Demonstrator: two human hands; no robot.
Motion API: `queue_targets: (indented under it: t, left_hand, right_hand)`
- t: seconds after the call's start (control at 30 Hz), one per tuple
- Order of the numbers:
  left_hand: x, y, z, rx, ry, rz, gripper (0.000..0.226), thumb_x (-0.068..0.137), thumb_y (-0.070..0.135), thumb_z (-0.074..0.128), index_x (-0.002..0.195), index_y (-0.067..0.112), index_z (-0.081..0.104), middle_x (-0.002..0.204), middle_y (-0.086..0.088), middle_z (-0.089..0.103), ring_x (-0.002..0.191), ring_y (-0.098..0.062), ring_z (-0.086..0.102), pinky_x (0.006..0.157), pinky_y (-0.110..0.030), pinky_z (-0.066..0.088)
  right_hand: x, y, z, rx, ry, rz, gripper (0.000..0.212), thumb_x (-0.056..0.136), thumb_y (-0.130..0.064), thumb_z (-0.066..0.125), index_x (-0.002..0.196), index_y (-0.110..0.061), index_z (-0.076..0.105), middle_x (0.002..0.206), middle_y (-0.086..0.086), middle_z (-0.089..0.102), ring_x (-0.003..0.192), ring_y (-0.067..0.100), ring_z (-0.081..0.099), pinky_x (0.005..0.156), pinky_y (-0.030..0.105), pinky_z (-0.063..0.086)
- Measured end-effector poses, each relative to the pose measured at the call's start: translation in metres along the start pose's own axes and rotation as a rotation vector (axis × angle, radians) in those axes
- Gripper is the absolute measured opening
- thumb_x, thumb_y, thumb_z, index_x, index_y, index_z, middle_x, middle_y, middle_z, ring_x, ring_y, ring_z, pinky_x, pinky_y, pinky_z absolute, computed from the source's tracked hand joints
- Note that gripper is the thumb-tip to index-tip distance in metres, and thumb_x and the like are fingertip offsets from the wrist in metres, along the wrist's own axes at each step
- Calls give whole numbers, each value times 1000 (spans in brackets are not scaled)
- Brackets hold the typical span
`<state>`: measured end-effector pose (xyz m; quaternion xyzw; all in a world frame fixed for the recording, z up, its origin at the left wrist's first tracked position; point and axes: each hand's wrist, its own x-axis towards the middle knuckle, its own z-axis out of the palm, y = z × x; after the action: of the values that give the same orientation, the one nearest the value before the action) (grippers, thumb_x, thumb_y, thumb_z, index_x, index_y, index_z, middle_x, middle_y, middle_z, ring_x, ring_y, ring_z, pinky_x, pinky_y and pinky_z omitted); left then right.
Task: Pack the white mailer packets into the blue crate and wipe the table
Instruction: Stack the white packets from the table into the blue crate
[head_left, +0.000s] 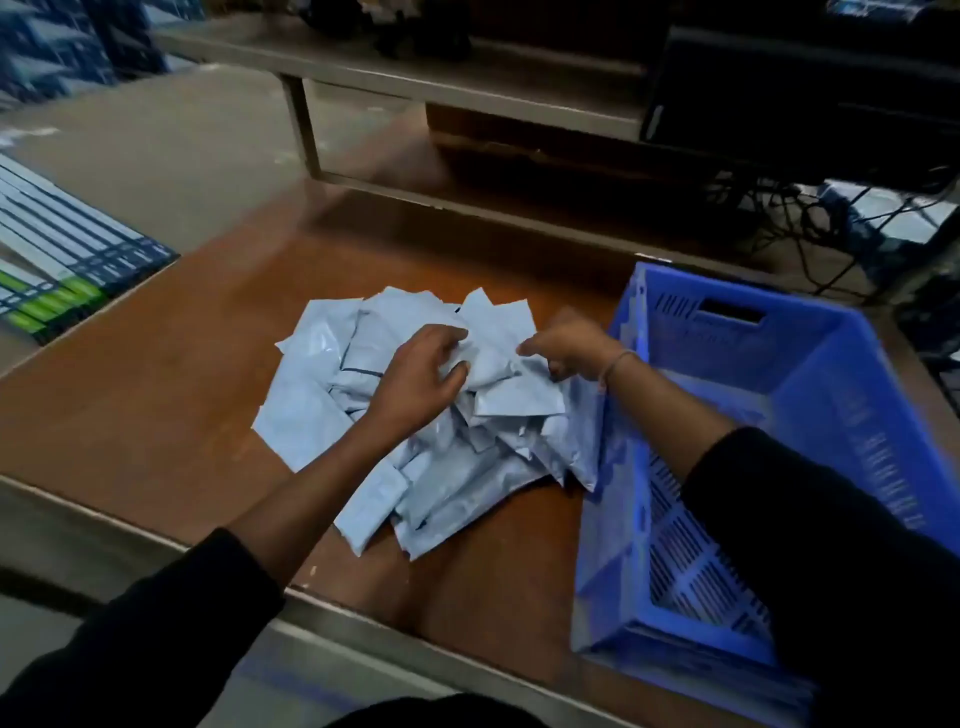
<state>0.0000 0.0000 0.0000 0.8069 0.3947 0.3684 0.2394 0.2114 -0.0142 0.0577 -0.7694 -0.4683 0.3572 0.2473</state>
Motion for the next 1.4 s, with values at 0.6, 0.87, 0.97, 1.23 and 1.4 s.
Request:
queue_targets:
  t: [0.6, 0.87, 0.97, 1.23, 1.4]
  left_hand:
    - [67, 16, 15, -425, -93, -297, 54, 89, 48, 75, 125, 10, 64, 116, 0, 71, 106, -12, 69, 91, -27, 57]
    - [73, 39, 21, -867, -137, -350, 37, 92, 15, 75, 128, 10, 66, 117, -5, 76, 105, -24, 74, 77, -33, 61]
    - [63, 23, 8, -812, -46, -394, 43, 92, 15, 76, 133, 13, 63, 120, -3, 75, 107, -22, 73, 81, -35, 62]
    - [24, -33, -40, -720, 188, -536, 47, 96, 13, 69, 139, 21, 51, 127, -1, 70, 109, -23, 71, 79, -39, 64]
    - [10, -54, -49, -713, 190, -628, 46, 97, 13, 64, 140, 22, 49, 129, -1, 67, 113, -25, 69, 91, -49, 61]
  right_hand:
    - [-12, -11, -61, 535, 240, -157, 16, 94, -2, 61, 107, 0, 69, 103, 23, 71, 84, 31, 68, 84, 48, 57]
    - [2, -9, -70, 542, 140, -97, 10, 90, -7, 68, 99, -4, 71, 90, 15, 73, 70, 23, 69, 59, 28, 58]
    - [20, -10, -52, 506, 123, -34, 8, 92, -12, 66, 85, -10, 69, 68, 8, 64, 49, 13, 55, 47, 18, 46]
    - [51, -41, 24, -33, -81, -93, 33, 86, -33, 74, 90, -1, 70, 74, 15, 65, 68, 27, 59, 61, 36, 47]
    - [48, -60, 49, -375, -130, -135, 47, 77, -38, 80, 107, -3, 72, 105, 14, 71, 95, 28, 68, 73, 30, 51]
